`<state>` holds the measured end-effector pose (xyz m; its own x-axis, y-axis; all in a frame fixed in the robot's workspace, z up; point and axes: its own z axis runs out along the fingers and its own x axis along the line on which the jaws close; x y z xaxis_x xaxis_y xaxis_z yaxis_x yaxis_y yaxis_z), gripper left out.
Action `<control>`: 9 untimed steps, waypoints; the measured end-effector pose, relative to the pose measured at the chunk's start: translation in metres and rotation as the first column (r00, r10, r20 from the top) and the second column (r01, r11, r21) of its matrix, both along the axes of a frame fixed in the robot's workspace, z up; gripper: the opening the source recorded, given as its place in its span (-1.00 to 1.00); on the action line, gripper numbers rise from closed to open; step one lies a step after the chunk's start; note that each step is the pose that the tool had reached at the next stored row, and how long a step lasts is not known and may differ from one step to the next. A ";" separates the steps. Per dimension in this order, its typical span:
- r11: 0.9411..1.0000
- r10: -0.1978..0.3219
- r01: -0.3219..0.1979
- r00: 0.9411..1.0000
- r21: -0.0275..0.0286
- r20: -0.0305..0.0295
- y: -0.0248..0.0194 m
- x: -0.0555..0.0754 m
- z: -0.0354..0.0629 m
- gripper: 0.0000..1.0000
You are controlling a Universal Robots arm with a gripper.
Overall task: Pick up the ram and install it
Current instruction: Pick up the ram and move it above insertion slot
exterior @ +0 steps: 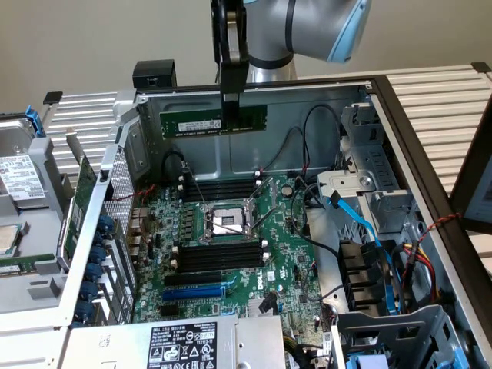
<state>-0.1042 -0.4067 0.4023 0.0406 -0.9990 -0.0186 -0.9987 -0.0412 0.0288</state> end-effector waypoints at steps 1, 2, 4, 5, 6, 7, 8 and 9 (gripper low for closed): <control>1.000 -0.004 0.004 1.000 -0.002 0.000 0.0000 0.001 -0.0003 -0.75; 1.000 -0.010 0.010 1.000 -0.004 0.000 0.0000 0.001 -0.0006 -0.75; 1.000 -0.029 0.029 1.000 -0.006 0.000 0.0000 0.001 -0.0016 -0.75; 0.999 -0.041 0.041 0.999 -0.006 0.000 0.0000 0.001 -0.0021 -0.75; 0.999 -0.051 0.051 0.999 -0.006 0.000 0.0000 0.001 -0.0024 -0.75; 0.999 -0.051 0.051 0.999 -0.005 0.000 -0.0005 0.001 -0.0024 -0.75; 0.999 -0.051 0.051 0.999 -0.005 -0.001 -0.0008 0.001 -0.0027 -0.75; 0.999 -0.051 0.051 0.999 -0.004 -0.001 -0.0010 0.001 -0.0039 -0.75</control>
